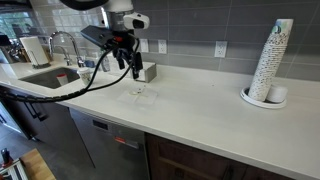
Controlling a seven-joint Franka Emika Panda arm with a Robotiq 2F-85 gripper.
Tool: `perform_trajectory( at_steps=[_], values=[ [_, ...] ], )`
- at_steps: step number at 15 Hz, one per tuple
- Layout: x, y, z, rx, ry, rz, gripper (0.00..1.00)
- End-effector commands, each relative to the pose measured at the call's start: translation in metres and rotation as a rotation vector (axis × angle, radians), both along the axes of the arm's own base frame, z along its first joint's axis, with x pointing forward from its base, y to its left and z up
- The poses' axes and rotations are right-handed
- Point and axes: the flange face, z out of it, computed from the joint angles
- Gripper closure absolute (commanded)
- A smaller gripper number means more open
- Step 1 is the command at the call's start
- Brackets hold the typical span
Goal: Remove a spoon from the paper towel on the counter top and move it to the left near the paper coffee cup with a lid
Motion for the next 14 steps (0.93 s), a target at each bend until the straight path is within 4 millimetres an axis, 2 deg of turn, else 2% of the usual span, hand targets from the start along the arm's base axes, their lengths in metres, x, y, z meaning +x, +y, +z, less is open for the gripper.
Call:
perform_trajectory(
  at_steps=[1, 3, 8, 9, 14],
  values=[
    [0.009, 0.03, 0.002, 0.004, -0.032, 0.132, 0.0],
    [0.015, 0.049, -0.001, -0.003, -0.034, 0.144, 0.0],
    [0.018, 0.068, 0.001, 0.007, -0.043, 0.141, 0.0],
    [0.0, 0.0, 0.0, 0.0, 0.001, 0.0, 0.0],
    [0.0, 0.0, 0.0, 0.0, 0.001, 0.0, 0.0]
  ],
)
